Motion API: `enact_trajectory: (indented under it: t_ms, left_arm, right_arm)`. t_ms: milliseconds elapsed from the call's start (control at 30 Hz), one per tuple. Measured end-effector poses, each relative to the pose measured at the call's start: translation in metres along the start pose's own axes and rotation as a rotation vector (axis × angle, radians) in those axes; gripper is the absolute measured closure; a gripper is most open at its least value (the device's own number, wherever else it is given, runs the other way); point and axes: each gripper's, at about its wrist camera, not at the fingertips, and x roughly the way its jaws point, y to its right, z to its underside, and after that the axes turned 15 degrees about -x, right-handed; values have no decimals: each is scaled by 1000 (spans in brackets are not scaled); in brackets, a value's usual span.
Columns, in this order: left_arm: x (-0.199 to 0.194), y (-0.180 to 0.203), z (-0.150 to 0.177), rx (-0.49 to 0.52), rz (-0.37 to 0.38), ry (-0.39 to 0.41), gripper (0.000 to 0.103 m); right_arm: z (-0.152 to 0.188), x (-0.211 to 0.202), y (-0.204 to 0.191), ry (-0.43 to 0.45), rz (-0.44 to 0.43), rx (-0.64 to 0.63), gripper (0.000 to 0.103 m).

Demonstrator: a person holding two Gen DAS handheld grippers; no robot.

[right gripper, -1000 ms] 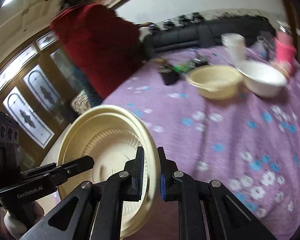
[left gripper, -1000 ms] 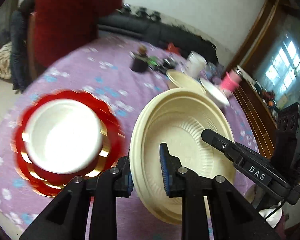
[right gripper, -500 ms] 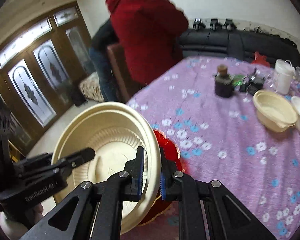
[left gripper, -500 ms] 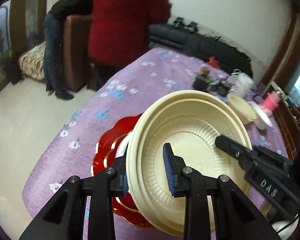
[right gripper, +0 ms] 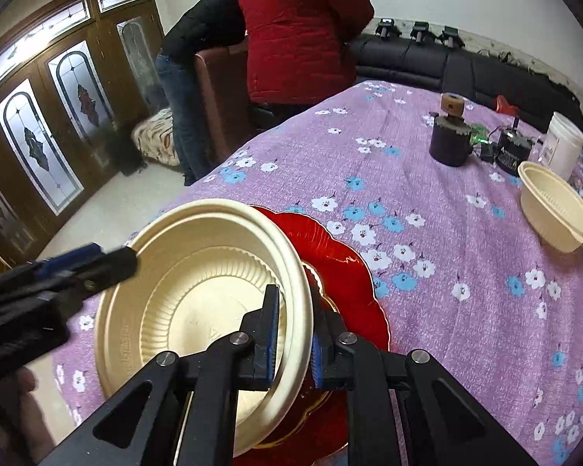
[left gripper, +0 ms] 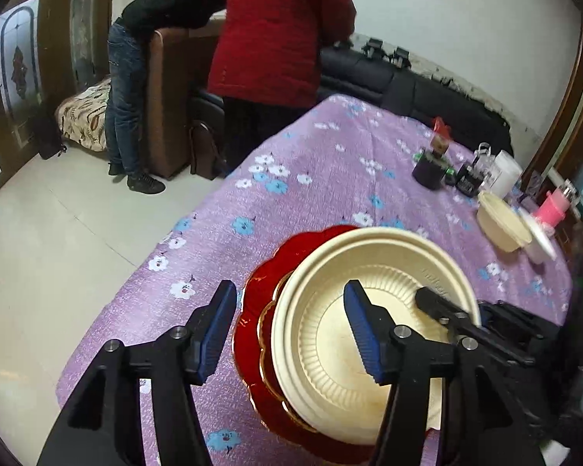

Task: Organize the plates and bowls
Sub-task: 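Lower the cream plate onto the white bowl stack and open the right gripper, then move the right tool to the second cream plastic plate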

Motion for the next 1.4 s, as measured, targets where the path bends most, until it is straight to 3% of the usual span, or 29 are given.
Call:
enact_trajectory:
  t_ms: [167, 400, 767, 1300, 1400]
  left_arm:
    - [-20, -8, 7, -37, 61, 11, 35]
    - [-47, -14, 25, -66, 88, 41, 30]
    - [-77, 47, 66, 127, -53, 208, 13]
    - [-62, 126, 107, 315, -69, 155, 12]
    - [-58, 138, 114, 334, -42, 124, 13]
  right_arm:
    - [0, -1, -11, 38, 81, -69, 67]
    - [-3, -36, -8, 142, 70, -41, 48]
    - [39, -88, 17, 165, 49, 43, 41]
    - [101, -123, 98, 146, 99, 206, 39]
    - [111, -126, 111, 144, 107, 232, 38]
